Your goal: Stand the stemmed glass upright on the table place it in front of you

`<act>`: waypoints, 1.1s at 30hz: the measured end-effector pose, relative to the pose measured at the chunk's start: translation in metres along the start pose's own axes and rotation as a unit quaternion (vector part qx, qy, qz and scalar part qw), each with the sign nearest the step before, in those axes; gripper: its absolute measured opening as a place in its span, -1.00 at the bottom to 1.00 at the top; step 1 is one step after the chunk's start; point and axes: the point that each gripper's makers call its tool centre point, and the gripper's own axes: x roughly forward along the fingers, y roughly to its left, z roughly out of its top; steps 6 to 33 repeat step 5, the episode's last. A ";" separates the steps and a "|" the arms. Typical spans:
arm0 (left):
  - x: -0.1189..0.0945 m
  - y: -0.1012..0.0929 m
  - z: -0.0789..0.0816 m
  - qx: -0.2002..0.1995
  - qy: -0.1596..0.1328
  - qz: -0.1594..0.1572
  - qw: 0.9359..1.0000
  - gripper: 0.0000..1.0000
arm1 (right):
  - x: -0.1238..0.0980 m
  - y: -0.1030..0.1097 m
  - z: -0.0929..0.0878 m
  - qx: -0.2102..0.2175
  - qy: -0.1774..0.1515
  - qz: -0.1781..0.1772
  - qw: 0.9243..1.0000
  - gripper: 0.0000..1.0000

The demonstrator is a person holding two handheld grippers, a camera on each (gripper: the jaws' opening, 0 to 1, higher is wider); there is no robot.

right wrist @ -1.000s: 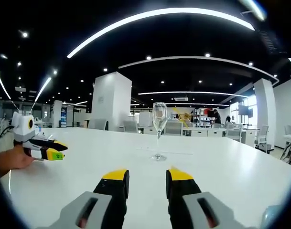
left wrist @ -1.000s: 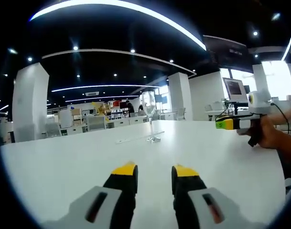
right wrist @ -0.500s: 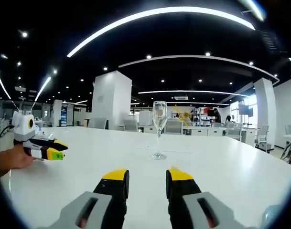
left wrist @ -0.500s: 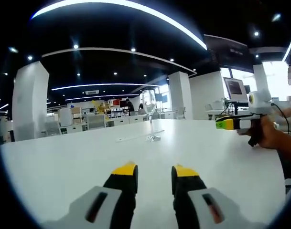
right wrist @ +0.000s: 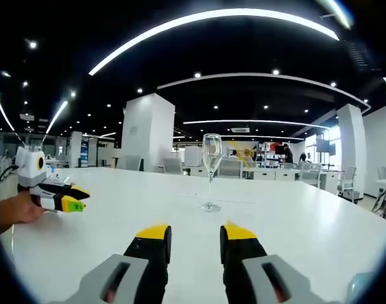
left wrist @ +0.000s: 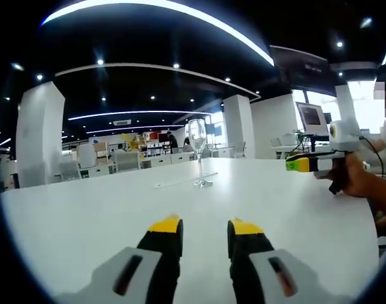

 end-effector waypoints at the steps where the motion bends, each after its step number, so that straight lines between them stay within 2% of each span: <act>1: 0.000 0.000 0.000 0.000 0.001 0.000 1.000 -0.43 | 0.000 0.000 0.000 0.000 0.000 0.000 1.000 -0.32; 33: 0.000 0.000 0.000 0.003 0.001 0.000 1.000 -0.43 | -0.001 0.000 0.001 0.000 -0.001 -0.001 1.000 -0.32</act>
